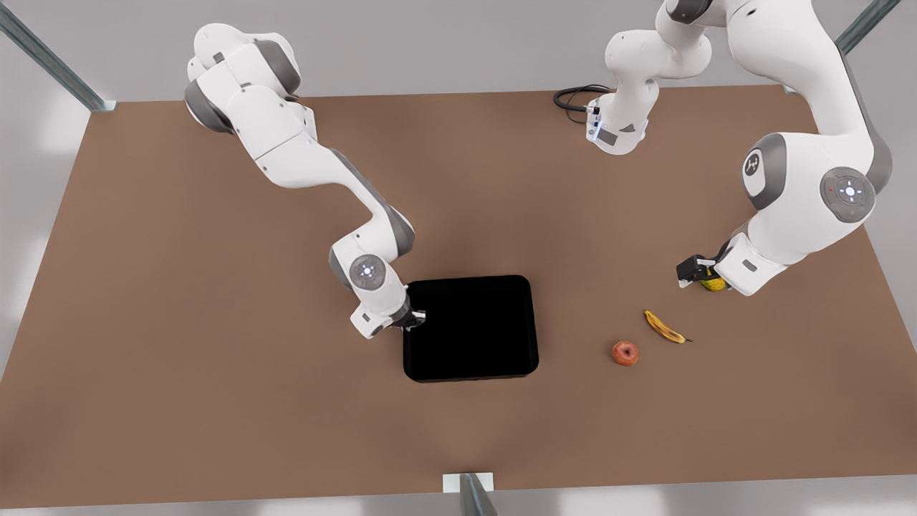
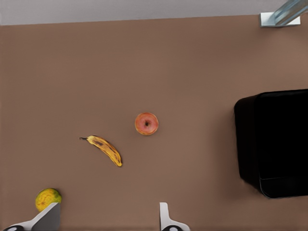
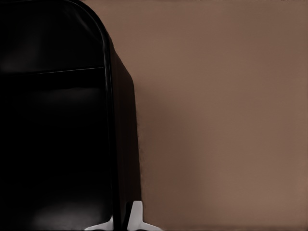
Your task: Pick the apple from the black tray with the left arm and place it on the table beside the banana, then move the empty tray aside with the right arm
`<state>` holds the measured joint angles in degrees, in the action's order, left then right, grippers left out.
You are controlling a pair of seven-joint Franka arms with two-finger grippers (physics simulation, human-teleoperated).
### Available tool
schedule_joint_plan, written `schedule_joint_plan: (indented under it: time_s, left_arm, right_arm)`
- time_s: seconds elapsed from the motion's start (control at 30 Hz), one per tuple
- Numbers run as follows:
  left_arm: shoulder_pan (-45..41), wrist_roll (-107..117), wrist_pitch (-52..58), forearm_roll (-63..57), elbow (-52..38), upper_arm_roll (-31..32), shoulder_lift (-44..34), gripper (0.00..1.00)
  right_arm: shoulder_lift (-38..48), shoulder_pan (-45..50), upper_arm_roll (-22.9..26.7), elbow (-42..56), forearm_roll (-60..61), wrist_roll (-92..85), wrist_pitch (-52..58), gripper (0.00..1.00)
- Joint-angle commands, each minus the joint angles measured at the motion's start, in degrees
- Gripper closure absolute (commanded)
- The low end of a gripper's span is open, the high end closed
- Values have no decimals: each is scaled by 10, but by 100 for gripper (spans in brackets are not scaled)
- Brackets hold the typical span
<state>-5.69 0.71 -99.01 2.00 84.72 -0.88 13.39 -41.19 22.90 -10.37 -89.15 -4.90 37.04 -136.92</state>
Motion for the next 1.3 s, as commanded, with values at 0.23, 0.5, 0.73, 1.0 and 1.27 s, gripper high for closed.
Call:
schedule_joint_plan:
  time_s: [0.23, 0.5, 0.73, 1.0, 1.27]
  left_arm:
    - [-4, -12, -7, -18, -3, 2, 2, 0]
    - [-5, -12, -7, -18, -3, 2, 2, 0]
    - [-7, -12, -7, -19, -3, 2, 2, 0]
    - [-9, -11, -7, -20, -3, 2, 2, 0]
    - [-3, -14, -7, -18, -4, 0, 2, 0]
  right_arm:
    - [81, -44, -1, -1, 4, -141, 129, 83]
    - [182, -204, -4, -27, 30, -484, 213, 84]
    - [194, -367, -5, -16, 145, -804, 266, 84]
    - [146, -427, -4, 4, 145, -923, 256, 86]
    - [79, -427, -1, 6, 82, -916, 209, 86]
